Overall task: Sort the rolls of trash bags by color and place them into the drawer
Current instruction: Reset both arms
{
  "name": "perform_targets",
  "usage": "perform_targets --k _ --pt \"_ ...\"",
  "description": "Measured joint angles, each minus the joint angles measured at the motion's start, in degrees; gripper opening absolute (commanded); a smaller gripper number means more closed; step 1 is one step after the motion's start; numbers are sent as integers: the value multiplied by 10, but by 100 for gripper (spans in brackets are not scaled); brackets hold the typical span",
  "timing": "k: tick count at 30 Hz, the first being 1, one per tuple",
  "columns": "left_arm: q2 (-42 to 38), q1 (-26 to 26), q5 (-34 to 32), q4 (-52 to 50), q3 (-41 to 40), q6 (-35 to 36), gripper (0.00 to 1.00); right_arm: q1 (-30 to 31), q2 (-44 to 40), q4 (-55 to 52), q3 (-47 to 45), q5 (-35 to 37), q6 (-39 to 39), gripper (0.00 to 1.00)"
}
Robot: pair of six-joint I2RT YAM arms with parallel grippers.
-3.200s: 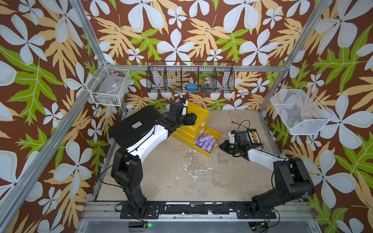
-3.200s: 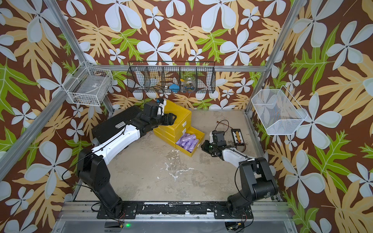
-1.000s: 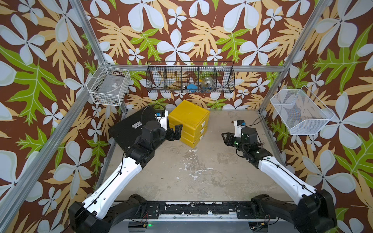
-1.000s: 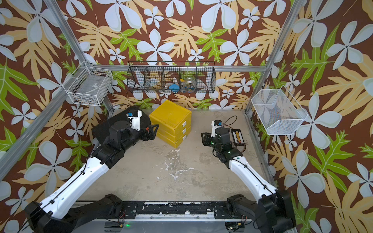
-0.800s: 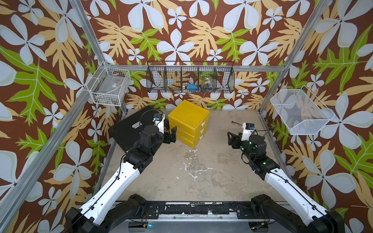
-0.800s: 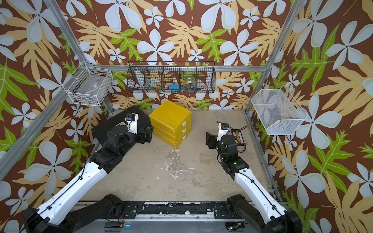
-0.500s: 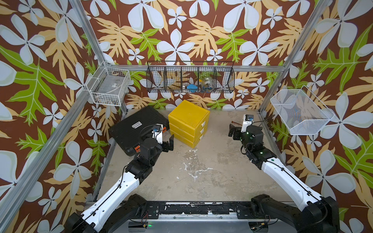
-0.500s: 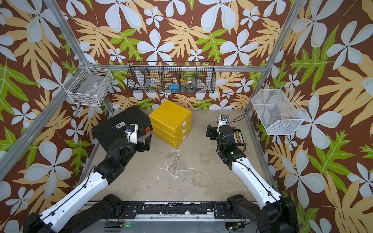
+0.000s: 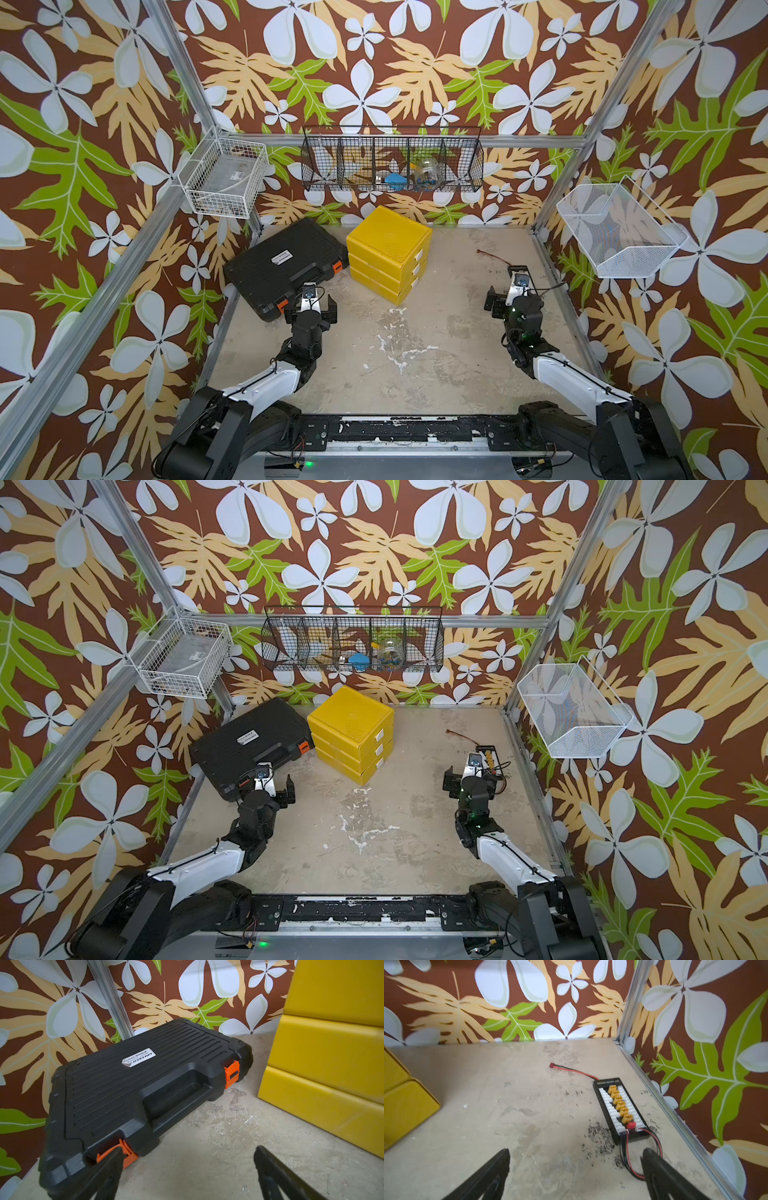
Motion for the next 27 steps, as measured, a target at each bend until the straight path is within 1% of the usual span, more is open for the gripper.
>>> perform_targets --k 2,4,5,7,10,12,14,16,18,21,24,27 --pt "36 14 1 60 -19 -3 100 -4 33 59 -33 3 -6 99" --pt "58 23 3 84 -21 -2 100 -4 64 100 -50 5 -14 100" --pt "71 26 9 114 -22 6 100 -5 75 111 -51 4 -17 100" --pt "99 38 39 176 -32 23 100 -8 98 168 -51 -1 -31 100" --pt "116 82 69 218 -46 19 100 -13 164 269 -64 -14 -47 100" --pt "146 112 92 283 -63 5 100 -19 190 298 -77 -20 -51 100" --pt "149 123 109 276 -67 -5 100 -22 194 319 -78 -23 -56 100" --pt "155 125 136 300 -55 -6 100 -22 193 345 -77 -31 -56 100" --pt "153 126 140 297 -49 -10 100 -22 193 357 -77 -32 -57 100" --pt "161 141 169 288 -33 -18 100 -25 198 361 -71 -33 -57 100" --pt "163 156 181 285 -28 -29 100 -31 198 360 -66 -45 -57 100" --pt "161 156 198 281 -31 -32 100 -32 197 360 -66 -46 -57 100"
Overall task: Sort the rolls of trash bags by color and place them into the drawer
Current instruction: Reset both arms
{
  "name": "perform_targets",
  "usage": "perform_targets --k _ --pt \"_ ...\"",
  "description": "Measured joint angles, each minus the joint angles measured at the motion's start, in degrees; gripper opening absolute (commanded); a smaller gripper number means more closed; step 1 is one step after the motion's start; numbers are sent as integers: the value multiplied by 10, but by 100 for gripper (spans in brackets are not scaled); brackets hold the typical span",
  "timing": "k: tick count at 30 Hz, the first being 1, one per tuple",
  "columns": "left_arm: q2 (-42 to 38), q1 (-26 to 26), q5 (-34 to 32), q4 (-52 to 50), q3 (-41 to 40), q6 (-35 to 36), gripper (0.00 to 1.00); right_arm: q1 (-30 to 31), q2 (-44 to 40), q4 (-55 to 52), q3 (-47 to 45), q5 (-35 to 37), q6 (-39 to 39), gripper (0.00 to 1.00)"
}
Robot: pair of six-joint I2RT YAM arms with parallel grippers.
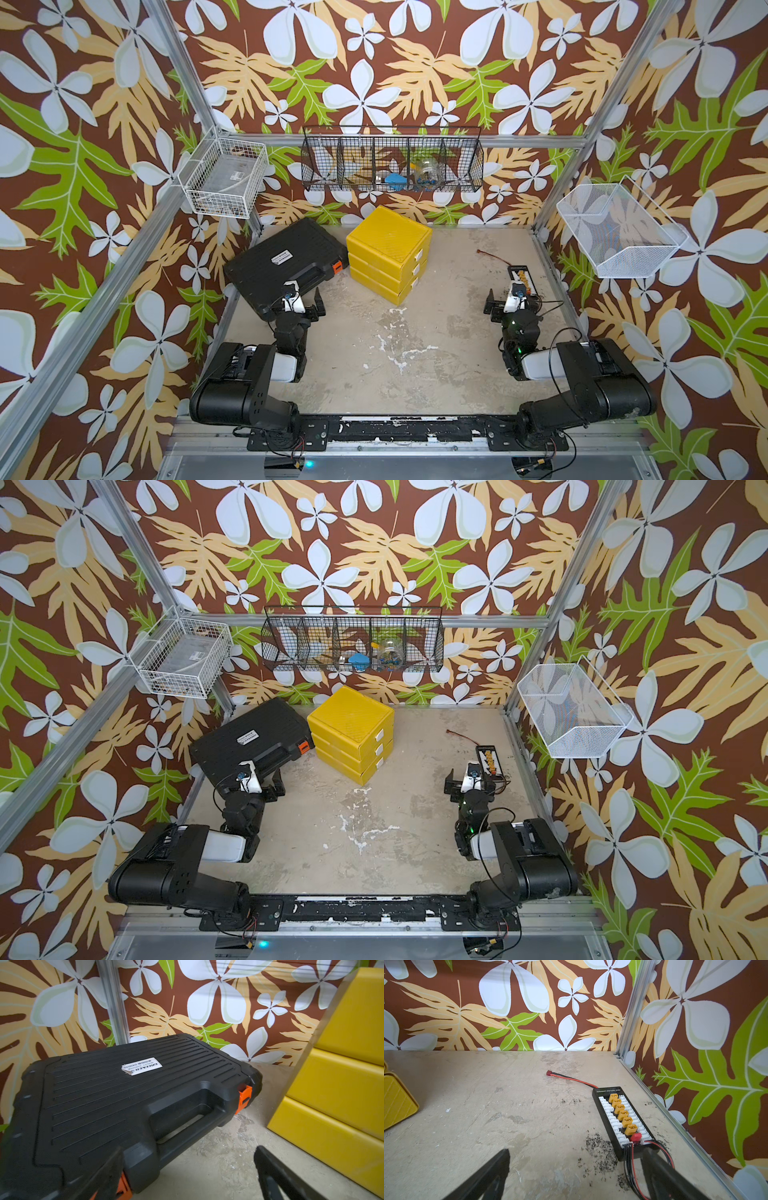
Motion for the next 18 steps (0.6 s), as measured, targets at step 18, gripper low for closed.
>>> perform_targets --k 18 --pt "-1 0 10 1 -3 -3 100 -27 0 -4 7 -45 4 100"
